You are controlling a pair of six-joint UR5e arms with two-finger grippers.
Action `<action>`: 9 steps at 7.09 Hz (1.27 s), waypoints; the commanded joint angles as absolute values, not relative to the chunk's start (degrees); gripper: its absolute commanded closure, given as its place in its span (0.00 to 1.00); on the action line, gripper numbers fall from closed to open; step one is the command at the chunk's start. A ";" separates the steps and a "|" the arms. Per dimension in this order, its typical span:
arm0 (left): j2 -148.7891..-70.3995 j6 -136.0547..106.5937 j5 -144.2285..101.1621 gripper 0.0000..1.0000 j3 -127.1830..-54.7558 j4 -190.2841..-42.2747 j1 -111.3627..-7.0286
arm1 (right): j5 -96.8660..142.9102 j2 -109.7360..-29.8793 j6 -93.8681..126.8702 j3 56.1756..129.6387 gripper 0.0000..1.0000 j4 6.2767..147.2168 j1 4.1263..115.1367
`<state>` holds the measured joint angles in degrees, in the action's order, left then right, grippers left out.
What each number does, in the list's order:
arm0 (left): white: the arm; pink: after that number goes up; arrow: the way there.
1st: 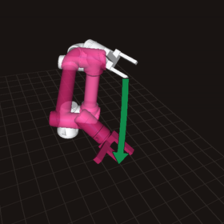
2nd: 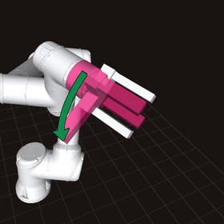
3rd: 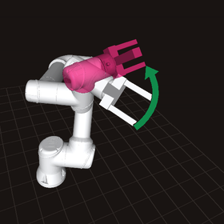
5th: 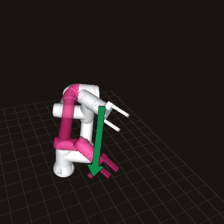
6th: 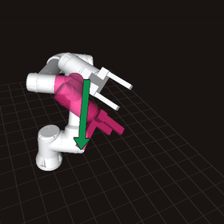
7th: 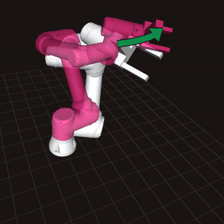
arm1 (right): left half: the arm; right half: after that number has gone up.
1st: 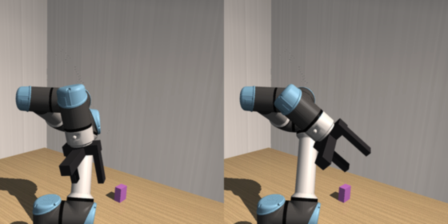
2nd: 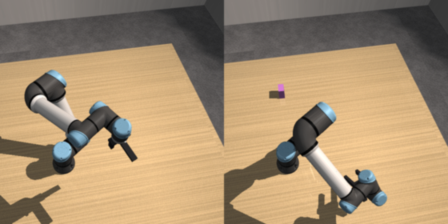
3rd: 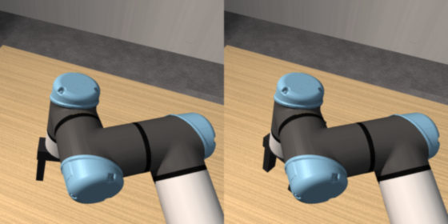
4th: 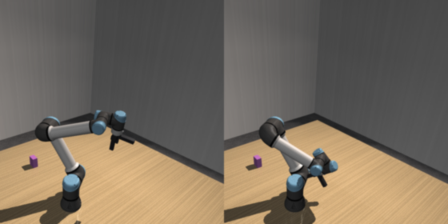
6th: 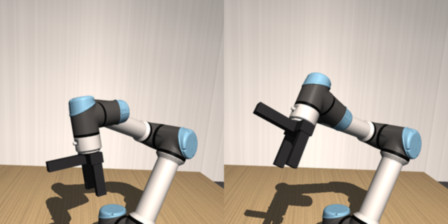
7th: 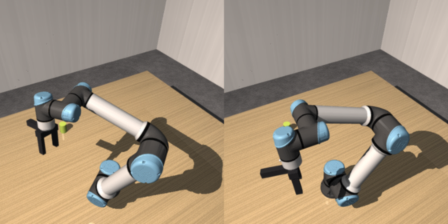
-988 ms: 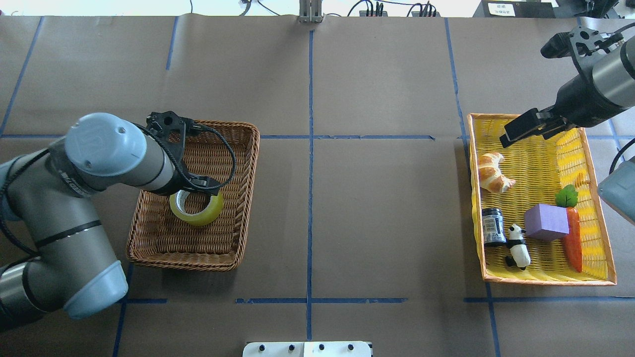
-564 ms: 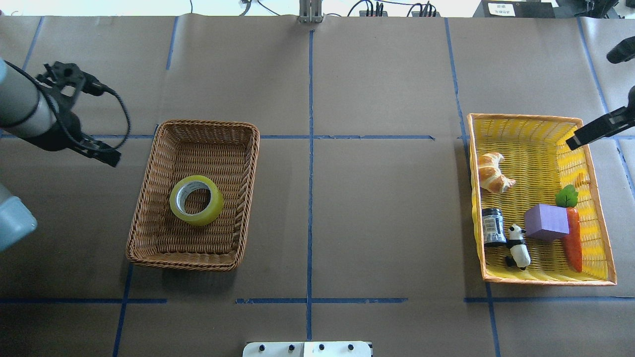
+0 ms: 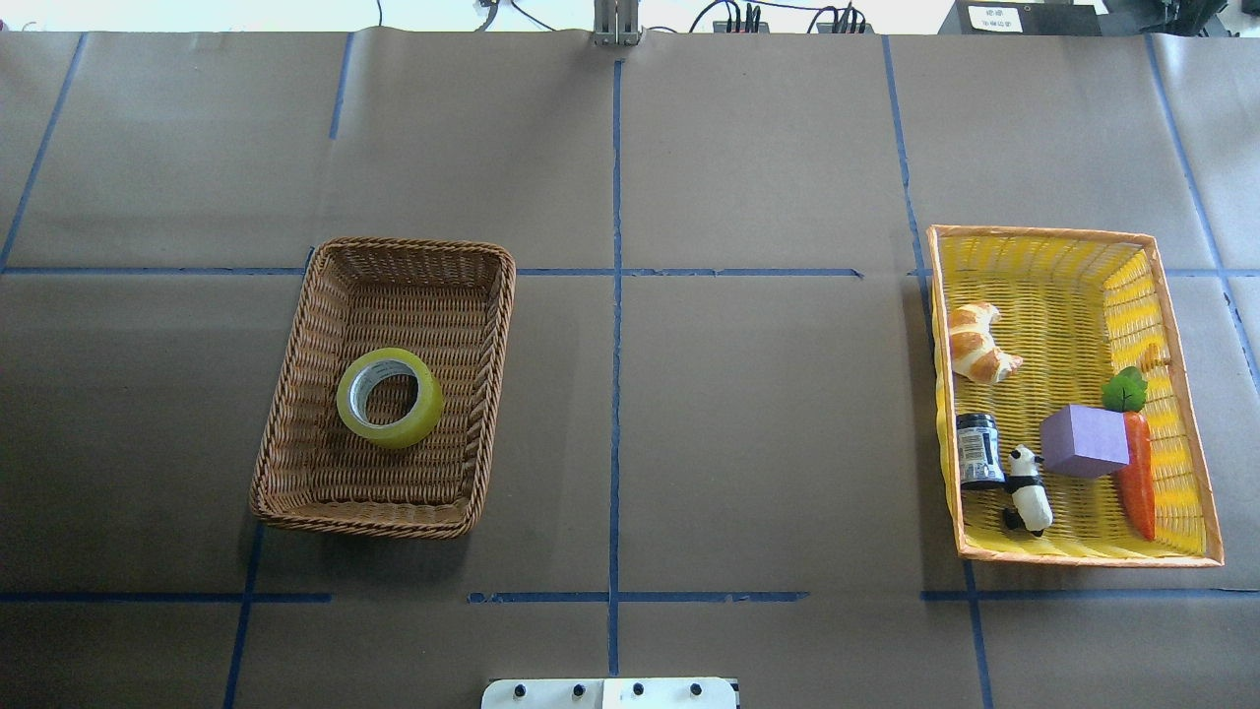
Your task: Move tape to another basket
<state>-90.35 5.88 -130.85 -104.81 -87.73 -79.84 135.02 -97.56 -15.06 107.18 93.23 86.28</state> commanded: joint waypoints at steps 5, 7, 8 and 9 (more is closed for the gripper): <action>-80.34 9.14 -134.74 0.00 -100.47 -87.36 -89.74 | 134.39 -102.31 -12.67 103.54 0.00 92.81 90.18; -78.75 8.79 -134.91 0.00 -100.46 -87.89 -89.74 | 134.74 -102.39 -12.66 103.54 0.00 92.72 90.09; -77.62 8.88 -134.56 0.00 -101.07 -87.72 -89.82 | 134.65 -102.39 -12.57 103.54 0.00 92.64 90.09; -77.43 9.05 -134.56 0.00 -101.25 -87.89 -89.74 | 134.65 -102.39 -12.66 103.54 0.00 92.64 90.09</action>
